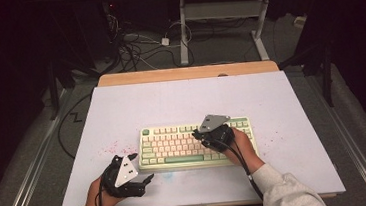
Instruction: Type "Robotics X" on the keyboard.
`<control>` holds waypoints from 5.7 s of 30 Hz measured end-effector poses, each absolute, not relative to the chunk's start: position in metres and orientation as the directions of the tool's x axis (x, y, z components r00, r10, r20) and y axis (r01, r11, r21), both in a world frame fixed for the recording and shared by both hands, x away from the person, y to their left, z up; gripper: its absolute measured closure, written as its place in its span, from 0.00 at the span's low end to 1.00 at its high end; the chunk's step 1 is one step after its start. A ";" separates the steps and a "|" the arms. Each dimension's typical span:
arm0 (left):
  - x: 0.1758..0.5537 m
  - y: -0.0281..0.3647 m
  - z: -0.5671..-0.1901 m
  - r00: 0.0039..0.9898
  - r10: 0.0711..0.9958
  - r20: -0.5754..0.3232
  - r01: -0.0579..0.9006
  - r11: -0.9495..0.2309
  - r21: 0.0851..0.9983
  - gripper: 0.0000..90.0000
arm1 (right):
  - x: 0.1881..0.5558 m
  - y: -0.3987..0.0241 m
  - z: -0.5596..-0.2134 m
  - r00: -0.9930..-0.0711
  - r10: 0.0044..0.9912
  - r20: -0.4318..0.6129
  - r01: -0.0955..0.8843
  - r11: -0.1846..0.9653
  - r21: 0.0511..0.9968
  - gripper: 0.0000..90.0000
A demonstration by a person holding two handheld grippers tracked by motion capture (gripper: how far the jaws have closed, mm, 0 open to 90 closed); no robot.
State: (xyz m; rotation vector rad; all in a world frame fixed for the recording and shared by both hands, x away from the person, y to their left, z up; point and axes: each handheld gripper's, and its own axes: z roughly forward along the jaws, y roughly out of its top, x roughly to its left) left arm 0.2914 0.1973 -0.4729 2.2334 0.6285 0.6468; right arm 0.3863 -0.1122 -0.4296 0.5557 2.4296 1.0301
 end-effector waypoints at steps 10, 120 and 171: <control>0.291 0.198 -0.472 0.755 0.600 0.264 0.239 -0.627 0.742 0.18 | 0.379 -0.119 -0.422 -0.812 0.529 -0.248 0.156 0.606 0.780 0.71; 0.348 0.127 -0.444 0.860 0.496 0.123 0.283 -0.663 0.693 0.98 | 0.284 -0.265 -0.439 -0.624 0.703 -0.341 0.133 0.526 0.840 0.21; 0.350 0.130 -0.440 0.840 0.507 0.192 0.249 -0.675 0.694 0.98 | 0.284 -0.262 -0.442 -0.642 0.688 -0.338 0.139 0.538 0.831 0.22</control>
